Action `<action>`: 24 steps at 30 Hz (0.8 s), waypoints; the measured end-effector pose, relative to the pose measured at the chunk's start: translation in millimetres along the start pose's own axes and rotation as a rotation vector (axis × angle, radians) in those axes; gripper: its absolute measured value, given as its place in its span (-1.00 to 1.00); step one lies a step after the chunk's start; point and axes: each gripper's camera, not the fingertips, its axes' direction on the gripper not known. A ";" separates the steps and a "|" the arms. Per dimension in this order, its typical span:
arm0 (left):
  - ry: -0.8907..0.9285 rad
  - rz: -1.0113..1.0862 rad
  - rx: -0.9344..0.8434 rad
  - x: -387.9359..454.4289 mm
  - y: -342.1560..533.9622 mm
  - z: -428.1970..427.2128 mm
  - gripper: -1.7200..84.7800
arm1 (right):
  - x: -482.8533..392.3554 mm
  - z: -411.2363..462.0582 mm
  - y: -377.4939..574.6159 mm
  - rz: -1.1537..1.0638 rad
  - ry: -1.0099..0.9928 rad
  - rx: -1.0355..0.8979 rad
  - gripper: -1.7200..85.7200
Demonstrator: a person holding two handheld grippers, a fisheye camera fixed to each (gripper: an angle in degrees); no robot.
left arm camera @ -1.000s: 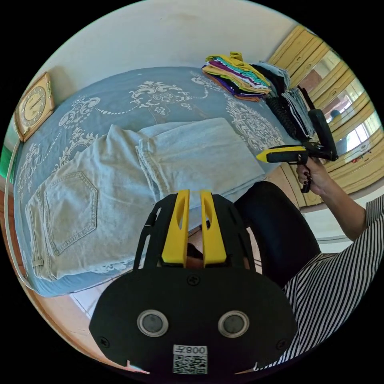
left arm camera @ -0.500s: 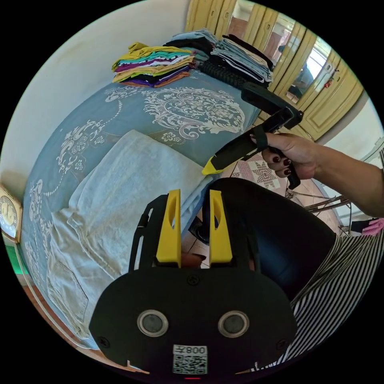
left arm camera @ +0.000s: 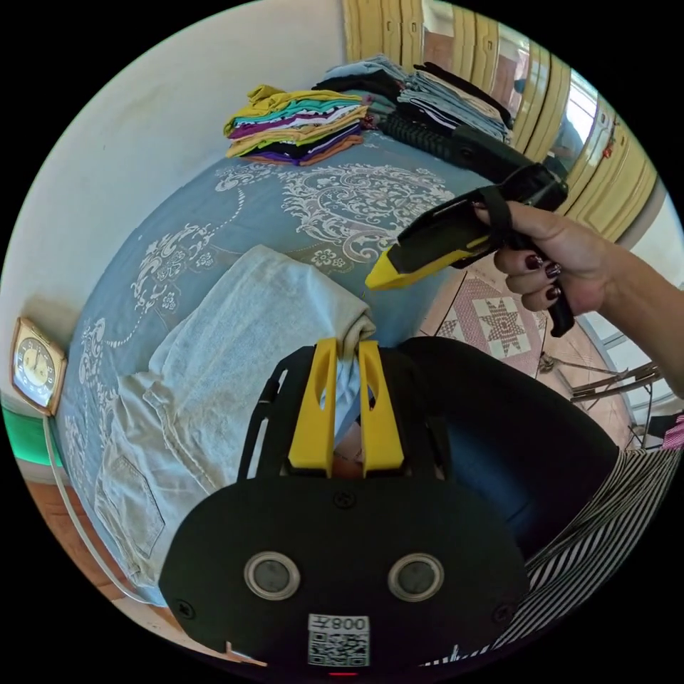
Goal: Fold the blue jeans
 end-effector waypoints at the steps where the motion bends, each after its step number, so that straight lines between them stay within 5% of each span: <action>1: 0.003 -0.003 0.004 0.6 0.1 -1.2 -0.90 | 3.1 -5.3 -2.3 0.007 0.004 0.023 -0.87; 13: 0.021 0.007 0.050 8.3 9.5 -21.9 -0.93 | 44.2 31.9 -115.2 0.093 0.013 -0.027 -0.72; 24: 0.047 0.032 0.045 1.3 22.0 -31.8 -0.93 | 29.3 52.0 -135.1 0.073 -0.026 -0.051 -0.84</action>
